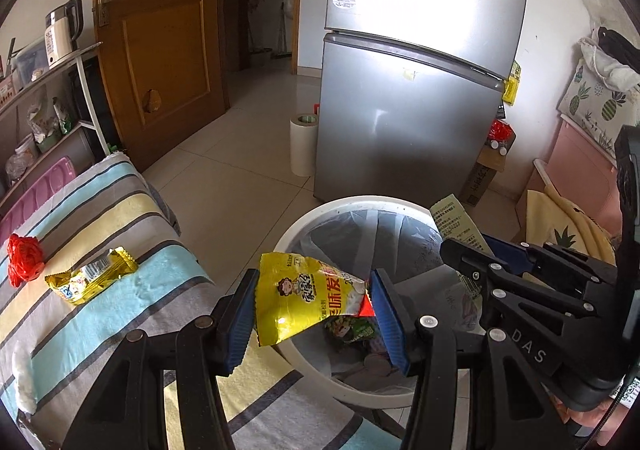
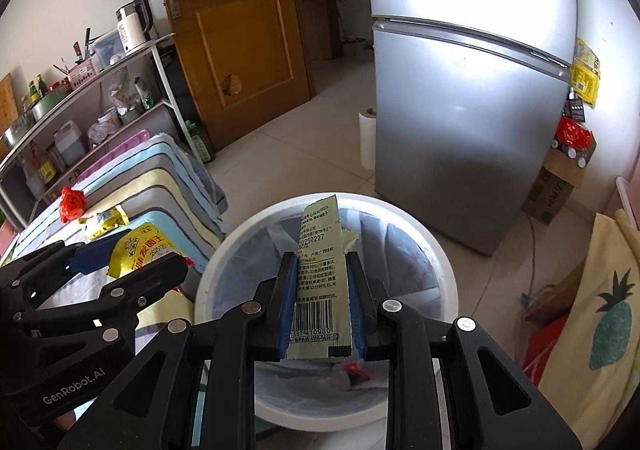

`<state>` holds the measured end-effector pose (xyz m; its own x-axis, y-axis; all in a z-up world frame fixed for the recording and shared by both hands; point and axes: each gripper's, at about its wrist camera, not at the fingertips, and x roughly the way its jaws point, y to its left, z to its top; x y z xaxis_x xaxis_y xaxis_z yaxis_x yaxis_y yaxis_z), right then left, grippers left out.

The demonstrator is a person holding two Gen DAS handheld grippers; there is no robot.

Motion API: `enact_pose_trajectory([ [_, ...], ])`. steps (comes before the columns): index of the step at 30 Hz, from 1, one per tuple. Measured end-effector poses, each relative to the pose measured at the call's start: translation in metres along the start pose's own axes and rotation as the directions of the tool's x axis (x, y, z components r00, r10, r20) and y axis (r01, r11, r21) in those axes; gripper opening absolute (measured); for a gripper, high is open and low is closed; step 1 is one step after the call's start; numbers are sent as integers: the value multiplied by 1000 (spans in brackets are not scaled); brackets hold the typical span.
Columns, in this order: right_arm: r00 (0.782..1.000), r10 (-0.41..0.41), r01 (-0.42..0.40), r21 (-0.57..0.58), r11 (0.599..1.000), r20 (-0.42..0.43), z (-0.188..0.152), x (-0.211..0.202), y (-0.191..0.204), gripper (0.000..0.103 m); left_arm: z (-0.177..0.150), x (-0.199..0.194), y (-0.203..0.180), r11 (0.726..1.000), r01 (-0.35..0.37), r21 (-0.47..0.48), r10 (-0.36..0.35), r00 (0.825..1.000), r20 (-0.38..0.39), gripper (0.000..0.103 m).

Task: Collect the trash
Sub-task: 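Open both grippers over the bin to drop the snack bag and strip, then move the left tool to the white plastic bag while the right tool approaches the yellow candy wrapper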

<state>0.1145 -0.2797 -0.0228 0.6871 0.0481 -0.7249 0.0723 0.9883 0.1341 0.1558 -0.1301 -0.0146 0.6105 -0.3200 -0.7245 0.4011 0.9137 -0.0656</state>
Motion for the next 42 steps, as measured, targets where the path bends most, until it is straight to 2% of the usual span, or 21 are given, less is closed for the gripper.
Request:
enact_pose_trajectory([
  [13, 997, -47, 48, 19, 999, -55, -5, 20, -15, 26, 1, 23, -11, 1000, 10, 9, -10, 999, -38, 58],
  [15, 997, -48, 50, 23, 999, -54, -6, 20, -15, 32, 1, 23, -8, 1000, 7, 1, -7, 999, -38, 58],
  [17, 997, -49, 50, 27, 998, -52, -6, 20, -15, 44, 1, 22, -7, 1000, 2, -2, -2, 999, -34, 60],
  [20, 998, -46, 47, 34, 998, -45, -6, 18, -15, 44, 0, 18, -3, 1000, 3, -12, -3, 1000, -27, 61],
  [33, 1000, -3, 3, 32, 999, 2, -7, -2, 7, 44, -10, -25, 22, 997, -36, -64, 38, 999, 33, 61],
  [42, 997, 71, -71, -23, 997, 17, -12, -9, 50, 44, -31, -59, 66, 982, -121, -143, 131, 990, 57, 62],
])
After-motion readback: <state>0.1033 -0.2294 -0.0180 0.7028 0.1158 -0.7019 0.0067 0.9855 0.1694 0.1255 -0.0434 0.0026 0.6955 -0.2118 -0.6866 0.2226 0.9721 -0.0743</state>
